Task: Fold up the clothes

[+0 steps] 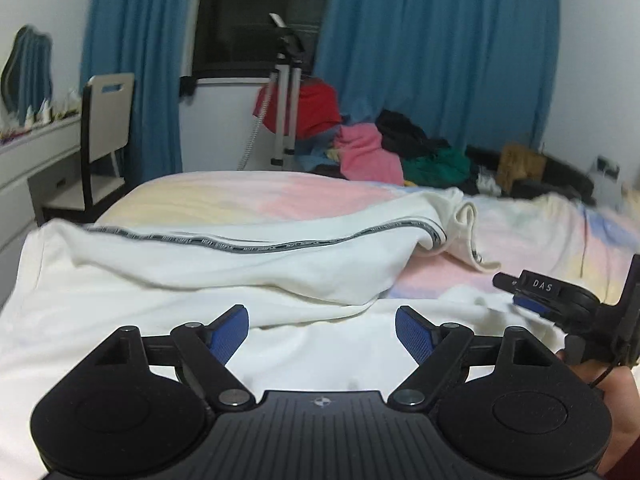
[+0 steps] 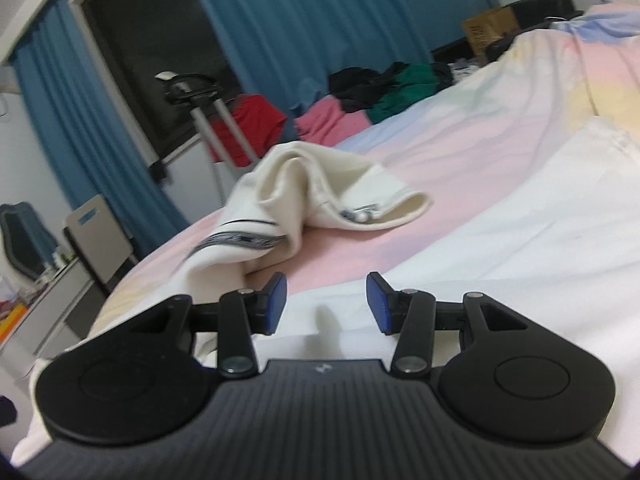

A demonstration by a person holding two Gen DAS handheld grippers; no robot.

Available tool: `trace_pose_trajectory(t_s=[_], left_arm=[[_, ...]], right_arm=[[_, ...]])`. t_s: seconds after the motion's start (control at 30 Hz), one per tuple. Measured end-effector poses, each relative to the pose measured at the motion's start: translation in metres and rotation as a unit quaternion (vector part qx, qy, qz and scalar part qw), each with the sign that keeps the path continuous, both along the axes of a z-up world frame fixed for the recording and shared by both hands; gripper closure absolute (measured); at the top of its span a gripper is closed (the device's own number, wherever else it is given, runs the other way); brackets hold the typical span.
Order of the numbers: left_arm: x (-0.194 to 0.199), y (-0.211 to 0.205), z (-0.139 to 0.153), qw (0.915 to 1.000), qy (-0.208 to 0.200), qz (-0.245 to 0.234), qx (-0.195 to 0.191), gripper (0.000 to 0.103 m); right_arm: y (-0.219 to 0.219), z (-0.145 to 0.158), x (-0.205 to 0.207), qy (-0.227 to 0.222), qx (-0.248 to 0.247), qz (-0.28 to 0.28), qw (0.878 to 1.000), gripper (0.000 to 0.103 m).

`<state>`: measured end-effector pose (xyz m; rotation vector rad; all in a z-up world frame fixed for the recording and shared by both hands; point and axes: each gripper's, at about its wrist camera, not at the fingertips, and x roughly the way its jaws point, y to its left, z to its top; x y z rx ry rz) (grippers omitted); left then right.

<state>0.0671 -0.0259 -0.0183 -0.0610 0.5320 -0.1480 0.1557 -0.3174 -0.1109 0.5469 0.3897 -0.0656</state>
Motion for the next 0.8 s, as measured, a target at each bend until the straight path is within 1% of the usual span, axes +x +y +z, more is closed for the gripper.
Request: trace_pose_trajectory(t_s=[0.2, 0.3, 0.37, 0.4, 0.53, 0.63, 0.7, 0.73, 0.77, 0.8], left_arm=[[-0.004, 0.012, -0.010, 0.9997, -0.007, 0.008, -0.021, 0.021], [0.001, 0.019, -0.022, 0.9997, -0.010, 0.002, -0.023, 0.021], [0.007, 0.025, -0.031, 0.9995, -0.002, 0.003, -0.030, 0.021], [0.011, 0.030, -0.035, 0.9992, 0.003, 0.005, -0.038, 0.021], [0.027, 0.049, -0.049, 0.9948, 0.029, 0.021, -0.095, 0.021], [0.038, 0.057, -0.060, 0.9916, 0.048, 0.029, -0.116, 0.021], [0.043, 0.058, -0.065, 0.9887, 0.060, 0.028, -0.134, 0.021], [0.045, 0.058, -0.067, 0.9880, 0.062, 0.027, -0.138, 0.021], [0.046, 0.058, -0.068, 0.9879, 0.063, 0.027, -0.139, 0.021], [0.046, 0.059, -0.069, 0.9879, 0.061, 0.028, -0.140, 0.021]], right_arm=[[0.014, 0.014, 0.025, 0.004, 0.008, 0.007, 1.000, 0.053], [0.021, 0.021, 0.037, 0.006, 0.011, 0.010, 1.000, 0.053], [0.025, 0.026, 0.045, 0.007, 0.014, 0.013, 1.000, 0.053], [0.027, 0.028, 0.050, 0.008, 0.015, 0.013, 1.000, 0.053], [0.017, 0.029, 0.082, 0.029, 0.015, -0.019, 0.999, 0.056], [0.010, 0.030, 0.106, 0.045, 0.015, -0.044, 0.998, 0.056], [0.005, 0.030, 0.123, 0.055, 0.015, -0.060, 0.997, 0.068], [0.002, 0.030, 0.131, 0.060, 0.015, -0.068, 0.996, 0.080], [0.000, 0.030, 0.139, 0.065, 0.015, -0.076, 0.995, 0.085], [-0.002, 0.030, 0.147, 0.070, 0.015, -0.084, 0.994, 0.087]])
